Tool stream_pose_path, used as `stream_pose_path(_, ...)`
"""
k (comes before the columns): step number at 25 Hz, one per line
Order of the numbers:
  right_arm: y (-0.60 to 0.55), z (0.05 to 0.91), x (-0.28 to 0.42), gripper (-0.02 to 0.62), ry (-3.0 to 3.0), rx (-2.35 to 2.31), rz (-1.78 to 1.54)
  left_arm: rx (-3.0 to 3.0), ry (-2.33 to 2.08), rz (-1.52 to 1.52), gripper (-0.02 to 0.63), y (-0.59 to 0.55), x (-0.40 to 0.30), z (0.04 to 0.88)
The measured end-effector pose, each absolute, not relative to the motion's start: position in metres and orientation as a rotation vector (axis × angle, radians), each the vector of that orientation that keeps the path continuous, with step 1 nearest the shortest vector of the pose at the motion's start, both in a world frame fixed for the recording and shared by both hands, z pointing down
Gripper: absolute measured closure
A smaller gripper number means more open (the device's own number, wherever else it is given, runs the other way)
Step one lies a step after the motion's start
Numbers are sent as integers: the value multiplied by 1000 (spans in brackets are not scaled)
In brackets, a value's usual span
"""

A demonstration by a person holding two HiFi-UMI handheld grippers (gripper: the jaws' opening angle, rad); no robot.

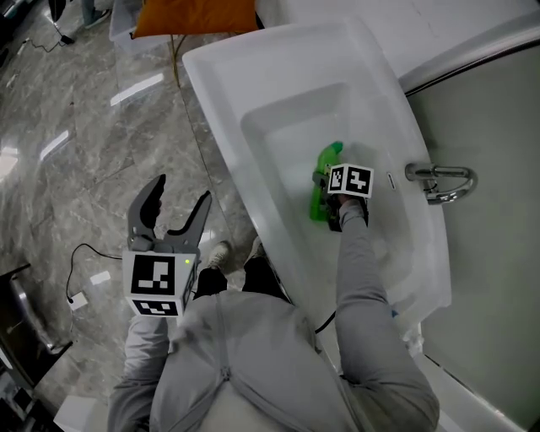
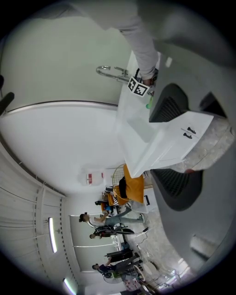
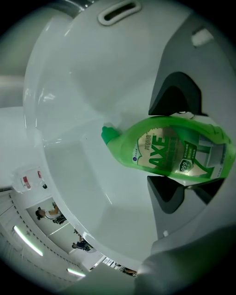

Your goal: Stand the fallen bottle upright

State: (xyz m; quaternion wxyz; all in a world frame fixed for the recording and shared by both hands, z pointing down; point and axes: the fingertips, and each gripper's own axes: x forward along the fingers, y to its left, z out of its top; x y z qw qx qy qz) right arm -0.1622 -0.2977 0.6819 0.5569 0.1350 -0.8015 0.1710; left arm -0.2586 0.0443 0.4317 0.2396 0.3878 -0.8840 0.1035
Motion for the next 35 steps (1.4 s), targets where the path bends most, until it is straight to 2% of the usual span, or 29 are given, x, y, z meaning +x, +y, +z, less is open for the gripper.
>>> stream_pose_path(11,-293,708,-161,160,-1729,282,372,1051,-2411,284,252,45,-261,437)
stream_pose_path(35,-298,704,-159,160,-1729,317,329,1057,-2402,268,252,42,-247,441)
